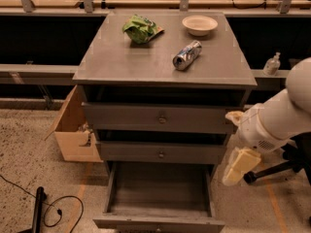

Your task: Close bottom drawer

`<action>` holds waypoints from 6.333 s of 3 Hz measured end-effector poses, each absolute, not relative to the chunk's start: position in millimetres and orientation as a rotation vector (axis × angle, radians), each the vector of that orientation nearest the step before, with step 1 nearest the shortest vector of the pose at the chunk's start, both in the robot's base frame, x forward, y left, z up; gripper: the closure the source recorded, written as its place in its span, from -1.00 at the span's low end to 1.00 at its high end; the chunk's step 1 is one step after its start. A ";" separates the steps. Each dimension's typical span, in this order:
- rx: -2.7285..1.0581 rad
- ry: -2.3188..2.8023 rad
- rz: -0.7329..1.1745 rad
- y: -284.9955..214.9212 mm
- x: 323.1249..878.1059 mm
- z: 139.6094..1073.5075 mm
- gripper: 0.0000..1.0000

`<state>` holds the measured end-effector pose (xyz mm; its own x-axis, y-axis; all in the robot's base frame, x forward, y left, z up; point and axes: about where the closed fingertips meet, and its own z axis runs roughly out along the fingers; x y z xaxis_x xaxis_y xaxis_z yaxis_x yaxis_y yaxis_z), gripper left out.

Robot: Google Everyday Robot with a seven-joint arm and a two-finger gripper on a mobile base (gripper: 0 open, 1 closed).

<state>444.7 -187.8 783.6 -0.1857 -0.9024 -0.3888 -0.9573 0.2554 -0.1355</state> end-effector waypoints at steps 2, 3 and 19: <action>-1.702 2.131 0.195 -163.2 471.3 634.9 -1.00; -1.667 2.105 0.140 -161.6 486.5 634.1 -1.00; -1.549 2.059 0.692 -110.3 422.2 199.6 1.00</action>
Offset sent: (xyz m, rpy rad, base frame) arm 0.0532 0.0387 -0.2521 -0.0592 -0.0182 -0.0312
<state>422.2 -110.3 199.6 -0.2530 -0.7286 -0.6364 -0.9651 0.2359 0.1136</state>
